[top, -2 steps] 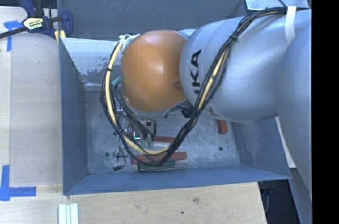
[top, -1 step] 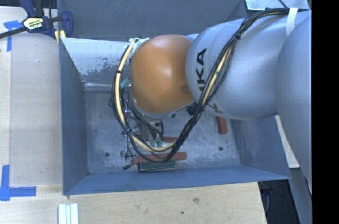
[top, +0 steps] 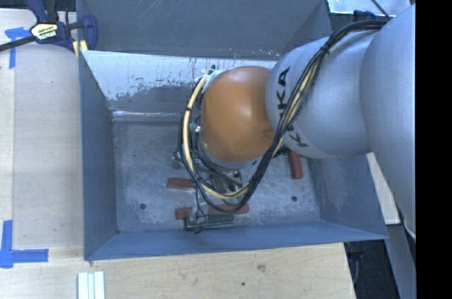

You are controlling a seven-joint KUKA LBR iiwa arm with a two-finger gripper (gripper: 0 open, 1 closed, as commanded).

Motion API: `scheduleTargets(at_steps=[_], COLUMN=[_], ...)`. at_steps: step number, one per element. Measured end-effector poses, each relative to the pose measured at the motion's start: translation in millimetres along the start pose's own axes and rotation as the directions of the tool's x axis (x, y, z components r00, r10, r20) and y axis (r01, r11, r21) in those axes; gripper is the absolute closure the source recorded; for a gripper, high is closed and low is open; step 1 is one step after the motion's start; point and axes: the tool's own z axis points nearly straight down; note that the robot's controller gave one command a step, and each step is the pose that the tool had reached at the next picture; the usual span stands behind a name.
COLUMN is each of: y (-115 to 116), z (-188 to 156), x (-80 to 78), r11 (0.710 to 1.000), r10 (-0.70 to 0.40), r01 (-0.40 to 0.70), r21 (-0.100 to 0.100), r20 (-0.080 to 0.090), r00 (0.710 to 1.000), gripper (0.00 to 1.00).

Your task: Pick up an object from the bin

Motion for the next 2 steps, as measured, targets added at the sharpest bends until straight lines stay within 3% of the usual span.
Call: scheduleTargets(at_steps=[1, 2], y=[-26, -47], z=[22, 46], x=[-12.0, -62.2], r11=[1.0, 0.995], r10=[0.019, -0.1], r01=[-0.019, 0.1], r21=[-0.003, -0.003], r20=[0.005, 0.011], r00=[1.0, 0.995], gripper=[0.0, 1.0])
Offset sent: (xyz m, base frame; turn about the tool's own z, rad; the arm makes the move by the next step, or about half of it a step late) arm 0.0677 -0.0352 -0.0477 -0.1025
